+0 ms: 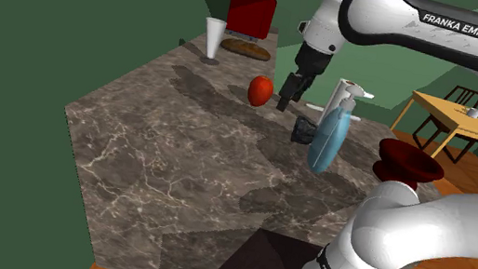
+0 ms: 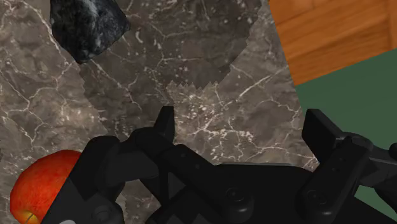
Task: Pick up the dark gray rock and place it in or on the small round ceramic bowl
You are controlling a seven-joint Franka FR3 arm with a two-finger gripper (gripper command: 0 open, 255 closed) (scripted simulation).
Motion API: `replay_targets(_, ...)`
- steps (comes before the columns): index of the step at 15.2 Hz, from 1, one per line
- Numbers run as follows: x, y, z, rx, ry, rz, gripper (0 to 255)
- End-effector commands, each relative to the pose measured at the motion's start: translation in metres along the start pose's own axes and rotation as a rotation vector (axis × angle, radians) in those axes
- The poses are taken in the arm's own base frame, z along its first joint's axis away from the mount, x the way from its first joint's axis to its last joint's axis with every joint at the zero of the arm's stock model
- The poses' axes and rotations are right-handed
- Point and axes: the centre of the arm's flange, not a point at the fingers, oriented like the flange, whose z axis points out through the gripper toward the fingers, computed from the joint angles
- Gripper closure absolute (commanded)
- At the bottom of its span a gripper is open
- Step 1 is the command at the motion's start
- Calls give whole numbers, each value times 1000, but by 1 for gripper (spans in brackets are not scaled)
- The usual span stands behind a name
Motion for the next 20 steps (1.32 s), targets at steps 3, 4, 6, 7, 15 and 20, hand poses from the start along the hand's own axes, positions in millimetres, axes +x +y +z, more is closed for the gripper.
replay_targets(3, -16, 22, 8, 6, 19, -28, 0)
replay_targets(4, -24, 33, 12, 9, 29, -43, 0)
replay_targets(6, -39, 56, 21, 14, 48, -71, 0)
replay_targets(7, -47, 68, 25, 17, 57, -85, 0)
replay_targets(15, -94, 157, 63, 39, 130, -192, 0)
replay_targets(20, -91, 156, 89, 39, 130, -192, 0)
